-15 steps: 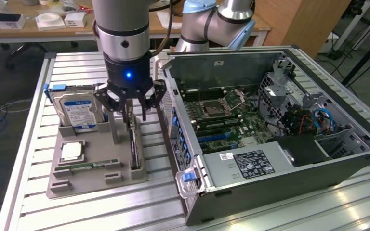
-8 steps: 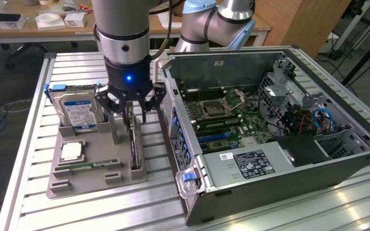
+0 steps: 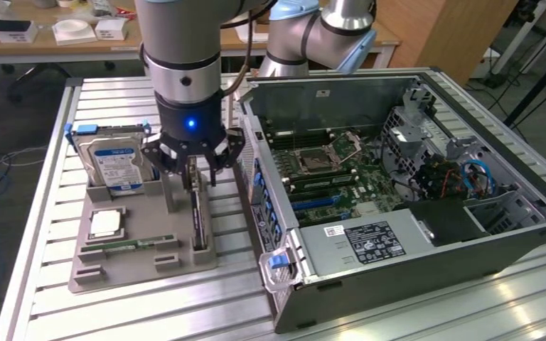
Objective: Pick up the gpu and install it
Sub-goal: 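Pick up the gpu and move the gpu toward the slot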
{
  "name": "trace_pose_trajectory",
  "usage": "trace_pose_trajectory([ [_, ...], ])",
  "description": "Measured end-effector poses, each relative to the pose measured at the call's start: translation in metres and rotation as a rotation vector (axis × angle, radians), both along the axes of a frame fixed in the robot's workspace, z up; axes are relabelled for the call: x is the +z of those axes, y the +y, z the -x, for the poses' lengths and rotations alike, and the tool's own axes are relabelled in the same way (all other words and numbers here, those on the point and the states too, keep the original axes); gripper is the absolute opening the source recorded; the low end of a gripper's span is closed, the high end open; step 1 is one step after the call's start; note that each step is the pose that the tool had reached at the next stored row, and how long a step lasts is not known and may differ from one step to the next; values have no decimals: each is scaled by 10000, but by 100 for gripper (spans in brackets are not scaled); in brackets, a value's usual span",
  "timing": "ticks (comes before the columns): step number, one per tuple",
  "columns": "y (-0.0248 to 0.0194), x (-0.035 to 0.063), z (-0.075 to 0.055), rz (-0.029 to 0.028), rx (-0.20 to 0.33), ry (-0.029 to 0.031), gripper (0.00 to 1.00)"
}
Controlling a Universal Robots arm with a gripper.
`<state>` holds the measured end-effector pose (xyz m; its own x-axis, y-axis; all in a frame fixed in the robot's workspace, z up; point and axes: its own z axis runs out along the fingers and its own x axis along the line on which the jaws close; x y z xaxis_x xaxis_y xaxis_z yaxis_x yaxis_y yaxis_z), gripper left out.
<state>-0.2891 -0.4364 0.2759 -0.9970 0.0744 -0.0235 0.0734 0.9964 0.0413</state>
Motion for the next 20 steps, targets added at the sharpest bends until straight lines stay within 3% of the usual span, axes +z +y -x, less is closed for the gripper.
trace_pose_trajectory([
  [20,-113,-217,53,0,118,0,47],
])
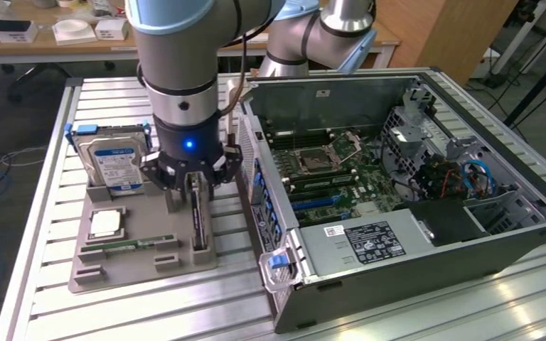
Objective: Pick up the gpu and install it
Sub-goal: 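Pick up the gpu and move the gpu toward the slot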
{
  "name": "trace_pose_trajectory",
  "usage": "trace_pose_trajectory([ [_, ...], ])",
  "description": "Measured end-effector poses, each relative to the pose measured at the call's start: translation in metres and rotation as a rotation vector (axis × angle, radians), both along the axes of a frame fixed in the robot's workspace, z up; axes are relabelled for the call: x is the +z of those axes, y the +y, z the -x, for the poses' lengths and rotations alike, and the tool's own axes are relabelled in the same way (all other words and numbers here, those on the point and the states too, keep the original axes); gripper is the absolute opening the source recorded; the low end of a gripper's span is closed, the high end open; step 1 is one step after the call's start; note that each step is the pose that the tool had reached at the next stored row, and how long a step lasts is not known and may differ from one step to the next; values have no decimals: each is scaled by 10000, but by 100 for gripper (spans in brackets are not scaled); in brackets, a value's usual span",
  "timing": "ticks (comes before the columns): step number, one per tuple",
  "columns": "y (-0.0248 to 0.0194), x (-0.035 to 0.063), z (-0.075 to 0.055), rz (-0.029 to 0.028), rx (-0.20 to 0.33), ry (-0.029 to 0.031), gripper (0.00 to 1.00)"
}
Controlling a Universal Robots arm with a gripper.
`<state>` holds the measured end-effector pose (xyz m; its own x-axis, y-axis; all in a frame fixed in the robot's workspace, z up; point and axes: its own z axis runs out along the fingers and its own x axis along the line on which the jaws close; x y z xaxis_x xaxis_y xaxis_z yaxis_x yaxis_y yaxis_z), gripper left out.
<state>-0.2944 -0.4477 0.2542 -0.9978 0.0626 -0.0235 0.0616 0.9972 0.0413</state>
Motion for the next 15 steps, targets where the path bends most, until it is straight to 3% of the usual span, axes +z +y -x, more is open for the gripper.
trace_pose_trajectory([
  [10,-6,-178,28,0,63,-1,47],
  [15,-6,-218,29,1,65,1,47],
])
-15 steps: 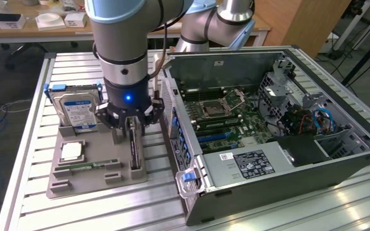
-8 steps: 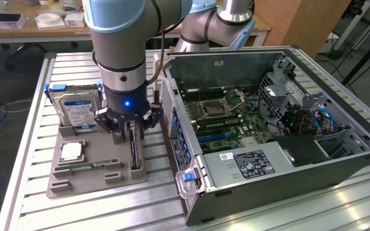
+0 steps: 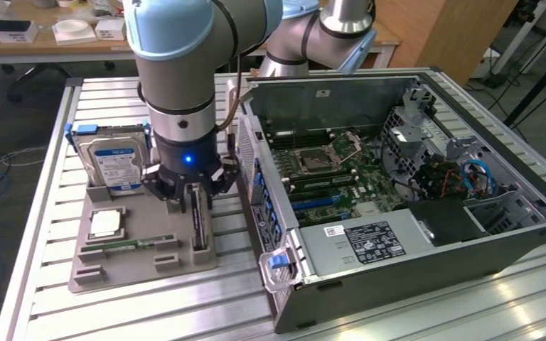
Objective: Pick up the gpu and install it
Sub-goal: 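Pick up the gpu and move the gpu toward the slot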
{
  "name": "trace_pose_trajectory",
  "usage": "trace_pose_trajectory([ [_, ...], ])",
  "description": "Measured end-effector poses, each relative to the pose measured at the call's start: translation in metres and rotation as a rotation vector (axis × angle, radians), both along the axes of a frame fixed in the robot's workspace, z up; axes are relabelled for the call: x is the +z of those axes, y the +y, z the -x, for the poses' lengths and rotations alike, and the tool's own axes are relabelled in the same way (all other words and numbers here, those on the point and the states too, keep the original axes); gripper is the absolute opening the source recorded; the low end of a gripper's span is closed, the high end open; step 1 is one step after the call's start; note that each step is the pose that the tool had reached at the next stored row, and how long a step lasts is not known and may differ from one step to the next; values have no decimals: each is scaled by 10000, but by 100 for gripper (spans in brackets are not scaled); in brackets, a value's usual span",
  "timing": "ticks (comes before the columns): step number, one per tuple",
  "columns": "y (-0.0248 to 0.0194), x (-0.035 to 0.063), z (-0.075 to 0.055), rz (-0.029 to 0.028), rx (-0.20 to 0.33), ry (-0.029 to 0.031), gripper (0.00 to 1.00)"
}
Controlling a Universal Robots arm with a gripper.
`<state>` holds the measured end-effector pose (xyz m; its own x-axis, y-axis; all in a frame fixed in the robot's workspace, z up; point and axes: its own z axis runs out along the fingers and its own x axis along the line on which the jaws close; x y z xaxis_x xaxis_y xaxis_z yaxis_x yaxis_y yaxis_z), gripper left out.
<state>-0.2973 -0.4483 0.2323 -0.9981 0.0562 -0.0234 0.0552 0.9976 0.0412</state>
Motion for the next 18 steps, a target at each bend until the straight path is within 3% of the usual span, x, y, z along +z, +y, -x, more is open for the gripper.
trace_pose_trajectory([
  [11,0,-2,0,-1,0,-1,46],
  [12,0,-2,0,-1,0,-1,39],
  [17,0,-3,0,-1,0,-1,38],
  [18,0,-3,0,0,1,0,31],
])
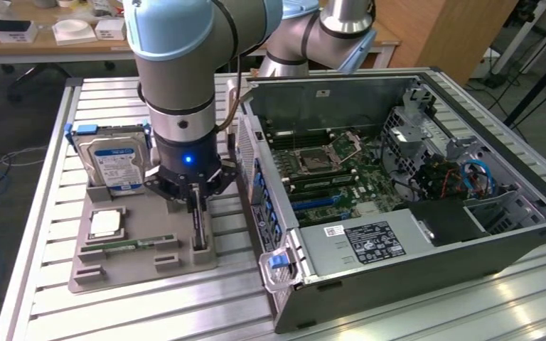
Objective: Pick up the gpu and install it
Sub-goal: 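Pick up the gpu and move the gpu toward the slot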
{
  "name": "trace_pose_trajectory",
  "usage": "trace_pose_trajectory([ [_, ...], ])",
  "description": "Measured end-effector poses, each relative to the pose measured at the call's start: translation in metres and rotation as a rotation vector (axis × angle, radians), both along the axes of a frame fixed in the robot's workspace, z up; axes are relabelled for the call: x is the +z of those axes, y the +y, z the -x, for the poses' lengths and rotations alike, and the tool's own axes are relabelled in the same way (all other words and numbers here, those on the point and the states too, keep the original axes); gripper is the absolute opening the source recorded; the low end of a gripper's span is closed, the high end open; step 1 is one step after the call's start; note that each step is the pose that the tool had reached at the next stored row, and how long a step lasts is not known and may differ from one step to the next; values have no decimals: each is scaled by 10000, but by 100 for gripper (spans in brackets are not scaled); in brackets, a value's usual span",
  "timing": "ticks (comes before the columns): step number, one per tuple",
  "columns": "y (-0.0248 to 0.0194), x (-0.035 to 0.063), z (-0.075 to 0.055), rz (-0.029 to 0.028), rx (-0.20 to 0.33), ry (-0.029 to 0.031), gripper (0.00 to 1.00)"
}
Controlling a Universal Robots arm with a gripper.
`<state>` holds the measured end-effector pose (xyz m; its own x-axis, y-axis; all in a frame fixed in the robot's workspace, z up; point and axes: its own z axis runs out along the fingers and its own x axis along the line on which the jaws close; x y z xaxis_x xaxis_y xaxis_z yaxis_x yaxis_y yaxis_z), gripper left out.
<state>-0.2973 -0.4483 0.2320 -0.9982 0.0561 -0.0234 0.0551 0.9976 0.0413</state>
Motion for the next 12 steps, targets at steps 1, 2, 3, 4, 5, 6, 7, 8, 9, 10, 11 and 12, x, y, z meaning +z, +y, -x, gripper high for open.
trace_pose_trajectory([
  [1,0,0,0,0,0,0,31],
  [2,0,0,0,0,0,-1,26],
  [3,0,0,0,0,0,-1,26],
  [4,0,0,0,0,0,-1,26],
  [5,0,-1,0,0,0,-1,26],
  [6,0,-1,0,0,0,0,26],
  [7,0,-1,0,0,0,-1,26],
  [8,0,-1,0,0,0,0,26],
  [9,0,-2,0,0,0,-1,26],
  [10,0,-1,0,0,0,-1,26],
  [11,0,-2,0,0,0,-1,26],
  [12,0,-2,0,0,0,-1,26],
])
